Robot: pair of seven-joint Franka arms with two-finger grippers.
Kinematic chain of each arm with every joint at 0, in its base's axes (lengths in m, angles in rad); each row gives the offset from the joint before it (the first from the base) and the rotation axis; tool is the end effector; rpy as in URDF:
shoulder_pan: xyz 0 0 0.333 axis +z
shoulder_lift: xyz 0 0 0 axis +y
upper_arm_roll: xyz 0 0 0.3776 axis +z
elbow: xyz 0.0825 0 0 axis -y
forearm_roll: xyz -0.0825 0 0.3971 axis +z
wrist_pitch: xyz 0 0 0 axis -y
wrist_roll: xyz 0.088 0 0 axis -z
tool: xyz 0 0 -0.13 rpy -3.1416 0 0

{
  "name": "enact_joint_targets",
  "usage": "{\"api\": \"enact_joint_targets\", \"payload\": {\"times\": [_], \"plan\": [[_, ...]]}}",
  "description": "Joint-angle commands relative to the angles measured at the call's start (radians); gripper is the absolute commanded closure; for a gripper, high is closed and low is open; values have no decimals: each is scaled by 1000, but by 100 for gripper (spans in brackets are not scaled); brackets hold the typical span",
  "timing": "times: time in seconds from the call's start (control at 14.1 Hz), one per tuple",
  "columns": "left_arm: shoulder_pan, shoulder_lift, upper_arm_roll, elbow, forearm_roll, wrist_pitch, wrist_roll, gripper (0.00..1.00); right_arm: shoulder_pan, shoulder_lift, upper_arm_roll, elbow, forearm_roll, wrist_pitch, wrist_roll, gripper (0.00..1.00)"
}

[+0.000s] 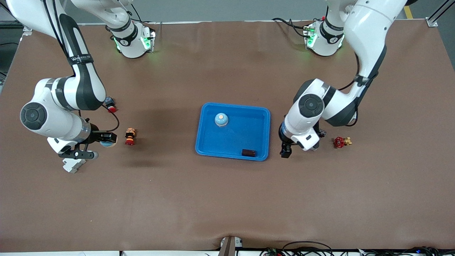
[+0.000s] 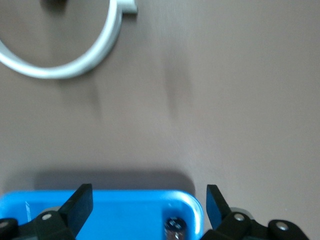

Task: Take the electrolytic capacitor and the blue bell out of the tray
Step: 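Set the bell by the red buttons while the left gripper sets the capacitor down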

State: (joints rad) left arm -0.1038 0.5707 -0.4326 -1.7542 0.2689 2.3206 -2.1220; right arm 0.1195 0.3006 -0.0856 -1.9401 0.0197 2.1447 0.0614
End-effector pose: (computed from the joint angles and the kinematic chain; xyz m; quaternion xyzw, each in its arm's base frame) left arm 0.6318 -0.3238 0.2943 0.7401 0.6717 -0.0054 0.0319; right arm 0.6277 0.0253 0.3501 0.9987 -0.0182 -0.0471 0.0070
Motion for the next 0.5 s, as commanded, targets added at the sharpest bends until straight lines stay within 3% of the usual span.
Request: {"api": "enact_joint_targets", "payload": {"times": [0.0, 0.14, 0.43], "plan": [[-37, 95, -3, 114, 3, -7, -87, 0, -55, -57, 20, -140, -33, 121, -60, 100], [-79, 124, 0, 143, 0, -6, -122, 0, -92, -57, 20, -192, -33, 196, -121, 100], [-119, 166, 3, 163, 0, 71, -171, 43, -178, -54, 21, -305, -33, 351, -231, 100]]}}
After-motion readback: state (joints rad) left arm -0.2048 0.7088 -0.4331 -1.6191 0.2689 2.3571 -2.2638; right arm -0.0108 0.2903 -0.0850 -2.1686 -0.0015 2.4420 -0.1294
